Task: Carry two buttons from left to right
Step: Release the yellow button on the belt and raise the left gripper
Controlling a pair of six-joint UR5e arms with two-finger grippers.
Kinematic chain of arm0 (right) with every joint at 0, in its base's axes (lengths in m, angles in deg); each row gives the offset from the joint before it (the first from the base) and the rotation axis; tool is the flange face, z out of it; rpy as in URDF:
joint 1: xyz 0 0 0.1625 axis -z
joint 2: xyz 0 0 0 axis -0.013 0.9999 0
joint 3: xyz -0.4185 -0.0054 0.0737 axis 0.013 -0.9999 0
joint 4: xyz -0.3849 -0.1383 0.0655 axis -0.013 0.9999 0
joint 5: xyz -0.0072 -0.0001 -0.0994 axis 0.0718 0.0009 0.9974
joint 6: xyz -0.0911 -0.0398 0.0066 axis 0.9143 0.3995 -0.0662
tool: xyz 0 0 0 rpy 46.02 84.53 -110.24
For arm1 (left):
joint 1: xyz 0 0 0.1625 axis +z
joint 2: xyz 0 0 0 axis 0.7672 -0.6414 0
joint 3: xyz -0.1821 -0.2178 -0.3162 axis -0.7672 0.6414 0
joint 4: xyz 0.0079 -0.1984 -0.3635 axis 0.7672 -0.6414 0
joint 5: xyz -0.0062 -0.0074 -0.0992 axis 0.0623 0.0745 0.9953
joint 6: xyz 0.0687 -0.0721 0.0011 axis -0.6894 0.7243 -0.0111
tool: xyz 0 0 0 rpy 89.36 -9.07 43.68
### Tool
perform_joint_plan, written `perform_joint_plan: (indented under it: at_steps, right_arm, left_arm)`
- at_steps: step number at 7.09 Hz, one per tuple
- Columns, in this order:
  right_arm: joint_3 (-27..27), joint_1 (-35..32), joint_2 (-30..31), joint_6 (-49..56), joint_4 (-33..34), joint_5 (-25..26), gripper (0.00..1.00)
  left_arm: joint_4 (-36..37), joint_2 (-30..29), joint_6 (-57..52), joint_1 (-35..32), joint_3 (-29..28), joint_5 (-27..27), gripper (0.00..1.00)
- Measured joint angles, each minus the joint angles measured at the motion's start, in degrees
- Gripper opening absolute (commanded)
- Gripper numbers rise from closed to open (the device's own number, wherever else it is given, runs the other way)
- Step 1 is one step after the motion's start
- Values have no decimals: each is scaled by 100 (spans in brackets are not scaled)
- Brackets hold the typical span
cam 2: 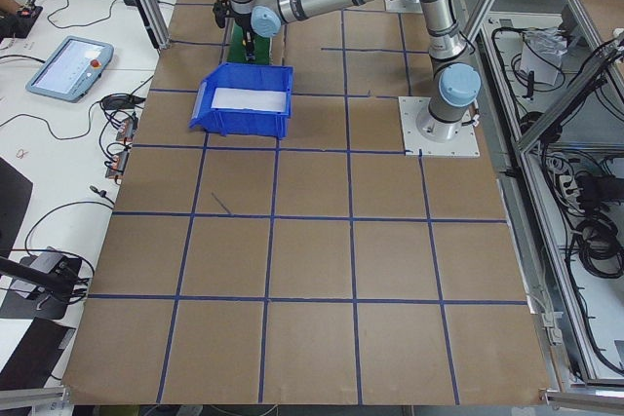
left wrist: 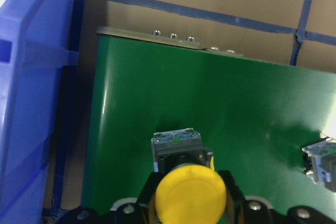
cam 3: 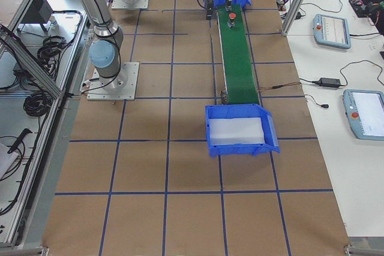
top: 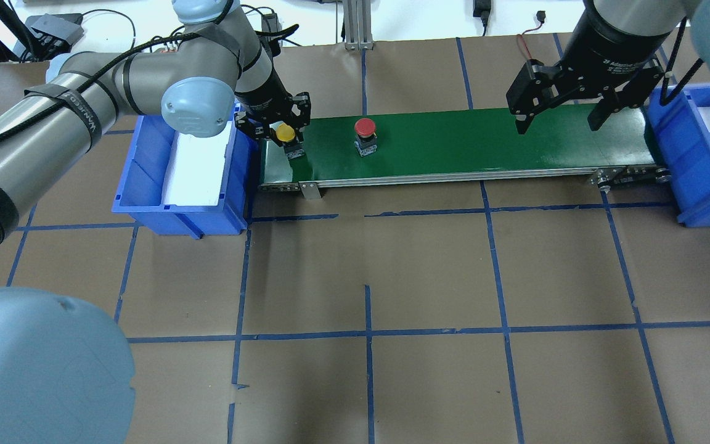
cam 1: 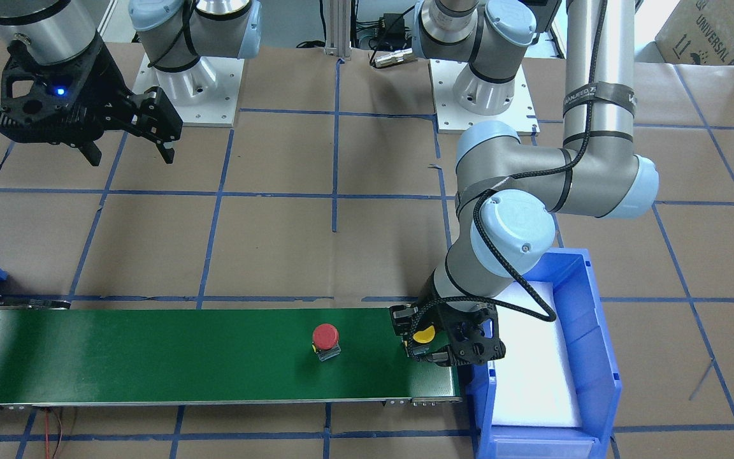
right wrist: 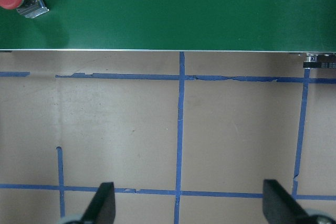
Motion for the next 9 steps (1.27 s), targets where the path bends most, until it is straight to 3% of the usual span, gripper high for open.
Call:
perform_joint_plan:
  at_steps: [5, 9]
  right_arm:
    - [6, -1, 0, -1, -2, 0, 100]
    - [10, -1, -3, 0, -2, 0, 100]
  left_arm:
    - [-481, 567, -60, -6, -64, -98, 100]
    - [-1580, 1486, -554, 123, -44, -906, 100]
